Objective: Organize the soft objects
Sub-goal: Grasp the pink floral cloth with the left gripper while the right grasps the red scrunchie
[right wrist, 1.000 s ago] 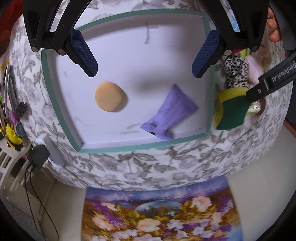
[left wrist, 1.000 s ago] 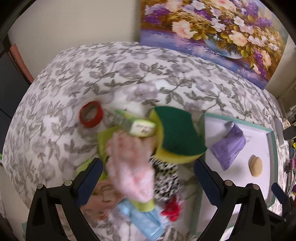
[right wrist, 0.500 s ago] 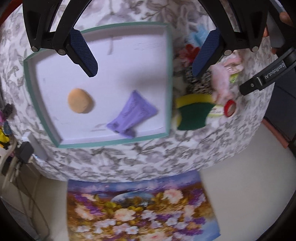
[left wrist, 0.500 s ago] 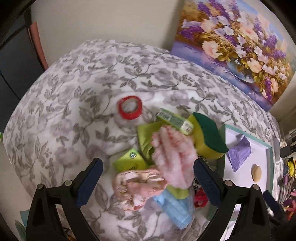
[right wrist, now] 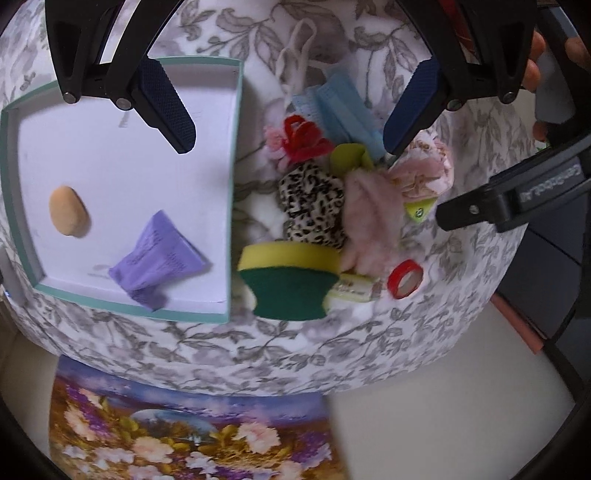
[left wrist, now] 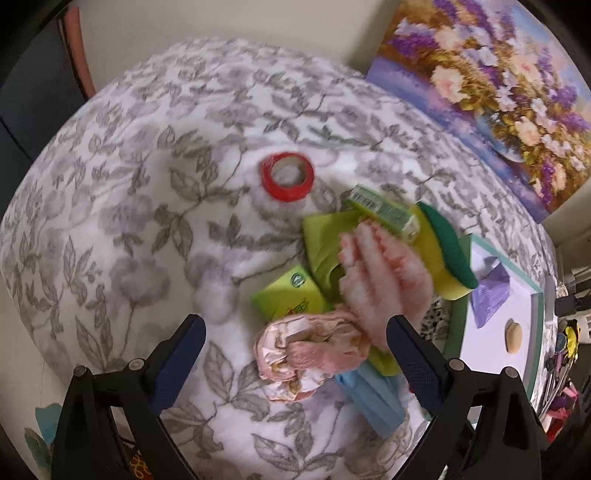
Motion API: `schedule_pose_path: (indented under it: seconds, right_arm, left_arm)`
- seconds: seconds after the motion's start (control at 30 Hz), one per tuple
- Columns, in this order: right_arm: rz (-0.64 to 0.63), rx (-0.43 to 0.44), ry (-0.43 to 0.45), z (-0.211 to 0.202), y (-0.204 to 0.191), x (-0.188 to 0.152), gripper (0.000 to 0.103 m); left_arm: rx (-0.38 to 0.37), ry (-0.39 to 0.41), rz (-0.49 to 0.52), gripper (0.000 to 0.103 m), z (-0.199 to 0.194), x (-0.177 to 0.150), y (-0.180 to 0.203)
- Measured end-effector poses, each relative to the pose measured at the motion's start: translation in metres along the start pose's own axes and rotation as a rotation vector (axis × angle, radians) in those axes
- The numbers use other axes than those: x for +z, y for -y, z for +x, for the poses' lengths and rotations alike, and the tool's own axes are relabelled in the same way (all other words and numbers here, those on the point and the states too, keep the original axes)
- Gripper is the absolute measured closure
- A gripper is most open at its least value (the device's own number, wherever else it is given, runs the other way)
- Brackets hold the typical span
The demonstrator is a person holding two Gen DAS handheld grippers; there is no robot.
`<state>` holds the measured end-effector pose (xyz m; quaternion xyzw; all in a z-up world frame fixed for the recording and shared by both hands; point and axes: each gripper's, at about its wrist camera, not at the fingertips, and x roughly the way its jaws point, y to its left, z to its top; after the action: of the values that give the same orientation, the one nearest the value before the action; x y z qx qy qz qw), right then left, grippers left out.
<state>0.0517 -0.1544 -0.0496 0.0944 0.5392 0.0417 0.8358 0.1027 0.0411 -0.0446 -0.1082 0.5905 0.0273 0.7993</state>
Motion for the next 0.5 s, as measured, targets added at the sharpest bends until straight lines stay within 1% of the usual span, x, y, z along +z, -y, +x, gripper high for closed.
schedule_pose_path:
  seconds: [0.07,0.1,0.13,0.17,0.23,0.27,0.3,0.33,0.37,0.4,0.43,0.47,0.5]
  right_arm:
    - [0.004,0.016,0.003,0.0,0.0,0.0,0.006]
    - [0.007,0.021,0.003,0.001,-0.001,0.0,0.013]
    - [0.01,0.028,0.003,0.001,-0.001,0.0,0.017]
    - [0.011,0.032,0.002,0.002,-0.002,0.0,0.024]
    - [0.006,0.042,-0.012,0.006,-0.003,0.0,0.029]
    - [0.002,0.044,-0.022,0.009,-0.004,-0.001,0.034]
    - [-0.003,0.046,-0.032,0.011,-0.006,-0.002,0.037]
    - [-0.01,0.046,-0.043,0.014,-0.007,-0.002,0.044]
    - [-0.017,0.044,-0.051,0.017,-0.008,-0.003,0.05]
    - [-0.023,0.038,-0.06,0.02,-0.01,-0.004,0.053]
    - [-0.026,0.033,-0.066,0.022,-0.01,-0.005,0.054]
    - [-0.028,0.028,-0.073,0.024,-0.01,-0.005,0.058]
    - [-0.028,0.024,-0.077,0.026,-0.01,-0.006,0.064]
  left_arm:
    - [-0.012,-0.037,-0.02,0.005,0.01,-0.002,-0.003]
    - [-0.021,-0.055,-0.033,0.005,0.014,-0.003,-0.005]
    - [-0.031,-0.074,-0.047,0.005,0.018,-0.004,-0.007]
    - [-0.04,-0.091,-0.059,0.005,0.022,-0.005,-0.009]
    - [-0.051,-0.109,-0.08,0.005,0.026,-0.007,-0.011]
    - [-0.054,-0.113,-0.089,0.005,0.028,-0.008,-0.012]
    - [-0.054,-0.117,-0.092,0.006,0.029,-0.009,-0.013]
    - [-0.053,-0.121,-0.092,0.009,0.03,-0.01,-0.013]
    - [-0.057,-0.132,-0.09,0.016,0.032,-0.011,-0.012]
    - [-0.066,-0.142,-0.091,0.024,0.034,-0.012,-0.012]
    - [-0.083,-0.159,-0.099,0.027,0.037,-0.013,-0.012]
    - [-0.095,-0.171,-0.105,0.033,0.039,-0.013,-0.014]
    - [-0.107,-0.179,-0.111,0.036,0.041,-0.014,-0.014]
